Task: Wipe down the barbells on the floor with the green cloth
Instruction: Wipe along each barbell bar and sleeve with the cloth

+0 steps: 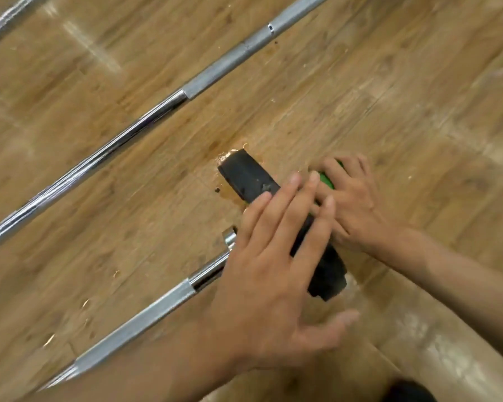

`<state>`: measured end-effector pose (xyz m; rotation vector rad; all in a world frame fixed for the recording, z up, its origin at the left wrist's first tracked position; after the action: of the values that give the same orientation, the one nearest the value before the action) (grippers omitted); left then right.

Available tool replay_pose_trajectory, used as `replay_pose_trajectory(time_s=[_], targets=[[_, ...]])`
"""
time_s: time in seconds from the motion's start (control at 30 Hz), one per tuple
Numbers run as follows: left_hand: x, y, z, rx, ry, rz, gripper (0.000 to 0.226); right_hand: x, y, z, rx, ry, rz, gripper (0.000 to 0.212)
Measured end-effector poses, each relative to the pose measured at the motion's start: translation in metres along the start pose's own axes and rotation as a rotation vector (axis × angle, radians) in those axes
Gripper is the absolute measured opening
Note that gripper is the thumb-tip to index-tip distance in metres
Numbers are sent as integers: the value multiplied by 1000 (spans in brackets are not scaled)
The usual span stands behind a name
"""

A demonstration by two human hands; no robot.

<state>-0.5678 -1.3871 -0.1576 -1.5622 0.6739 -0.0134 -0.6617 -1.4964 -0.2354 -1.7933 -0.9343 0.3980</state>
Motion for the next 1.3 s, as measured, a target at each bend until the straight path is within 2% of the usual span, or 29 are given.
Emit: replay_pose_trajectory(time_s=[0.07,0.13,0.23,0.33,0.47,0.63,0.83,0.93,1.07,1.3], targets=[[-32,5,18,171,64,39,93,1,-16,12,46,58,3,54],[-59,-4,37,315,101,231,85,1,-43,25,123,155,-27,52],[-87,-51,60,414,56,355,72,-2,-111,47,194,379,-49,49],[-103,-126,68,409,-48,284,67,6,-199,51,255,510,-54,47],[-118,-250,35,416,-125,42,69,17,-328,3,285,655,-61,51],[-152,-379,-56,447,-175,-127,74,11,-474,-70,293,846,-72,54],[-210,-491,-178,308,-139,-179,70,-31,-608,-118,157,922,-32,50],[-231,-527,-218,249,-109,-184,70,-59,-651,-126,81,984,6,52],[-242,-554,-247,184,-93,-199,69,-89,-676,-149,72,988,43,54],[-199,-562,-308,173,-32,-230,69,-132,-684,-234,-70,1020,81,50]])
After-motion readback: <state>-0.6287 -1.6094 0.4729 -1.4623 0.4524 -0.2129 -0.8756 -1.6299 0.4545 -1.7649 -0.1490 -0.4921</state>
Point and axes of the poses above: each hand's wrist, its own z-axis away from the middle knuckle, its own y-axis out of the palm, x = y × z, the point moved 7 cm from there along -z, towards the middle knuckle, and after that the axes turned 5 degrees about z, right-handed, at the moved point
